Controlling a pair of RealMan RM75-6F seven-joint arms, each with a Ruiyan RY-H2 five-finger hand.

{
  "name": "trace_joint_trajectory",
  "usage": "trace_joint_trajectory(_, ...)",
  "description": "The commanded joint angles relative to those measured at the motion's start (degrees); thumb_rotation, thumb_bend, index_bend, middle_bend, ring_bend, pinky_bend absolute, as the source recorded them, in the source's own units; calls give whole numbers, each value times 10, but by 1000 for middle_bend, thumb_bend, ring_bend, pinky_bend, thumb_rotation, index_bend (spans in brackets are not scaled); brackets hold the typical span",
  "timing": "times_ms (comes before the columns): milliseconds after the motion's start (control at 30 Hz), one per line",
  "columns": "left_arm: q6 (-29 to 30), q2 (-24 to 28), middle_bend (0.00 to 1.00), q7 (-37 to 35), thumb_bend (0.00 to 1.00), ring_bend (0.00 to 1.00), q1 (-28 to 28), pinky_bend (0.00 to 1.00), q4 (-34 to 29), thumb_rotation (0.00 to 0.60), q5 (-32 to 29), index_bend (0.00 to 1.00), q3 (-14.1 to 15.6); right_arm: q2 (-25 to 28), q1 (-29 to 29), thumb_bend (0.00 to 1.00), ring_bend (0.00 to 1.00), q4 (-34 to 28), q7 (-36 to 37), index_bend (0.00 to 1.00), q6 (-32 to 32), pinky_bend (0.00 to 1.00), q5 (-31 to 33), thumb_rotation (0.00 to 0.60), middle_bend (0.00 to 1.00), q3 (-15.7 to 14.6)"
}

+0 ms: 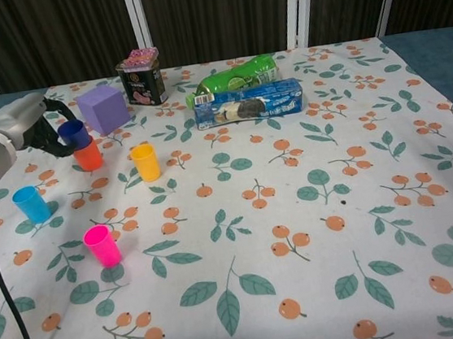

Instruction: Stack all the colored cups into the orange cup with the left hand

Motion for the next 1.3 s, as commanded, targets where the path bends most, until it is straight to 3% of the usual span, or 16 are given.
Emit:
trace_joint_trajectory(33, 0, -3, 1000, -3, 379, 1000, -3, 1000, 6, 600, 5, 5, 3, 0, 0, 154, 0, 0, 1, 0, 1, 0, -1, 600, 0, 0)
trace_joint_trajectory(200, 3, 12, 1000, -19, 377, 1000, 4, 1000, -29, 600, 22, 0, 9, 1, -1, 154, 0, 0, 2, 0, 2, 0, 0, 600, 0, 1)
trace_joint_trajectory(400, 9, 43, 1000, -20, 375, 1000, 17, 1000, -129, 600, 37, 0, 24, 0, 0, 155, 0, 0, 1, 0, -1, 0, -1, 600, 0, 0)
trace_joint_trajectory(533, 16, 40, 1000, -5, 374, 1000, 13, 1000, -162, 600, 48, 0, 39, -1, 0, 154, 0, -1, 0, 0, -3, 0, -4, 600, 0, -3)
trace_joint_trajectory(800, -5, -14, 1000, 24, 373, 1000, -19, 1000, -125, 600, 12, 29, 43, 1, 1, 155, 0, 0, 6, 0, -4, 0, -10, 600, 0, -6)
trace_joint_trajectory(1167, -13, -56, 1000, 30, 368, 1000, -39, 1000, -67, 600, 0, 284, 43, 6, 2, 154, 0, 1, 16, 0, -4, 0, -11, 600, 0, -6)
trace_joint_trajectory(1300, -9, -56, 1000, 29, 369, 1000, -37, 1000, -59, 600, 3, 329, 44, 7, 2, 154, 0, 1, 17, 0, -3, 0, -12, 600, 0, -7)
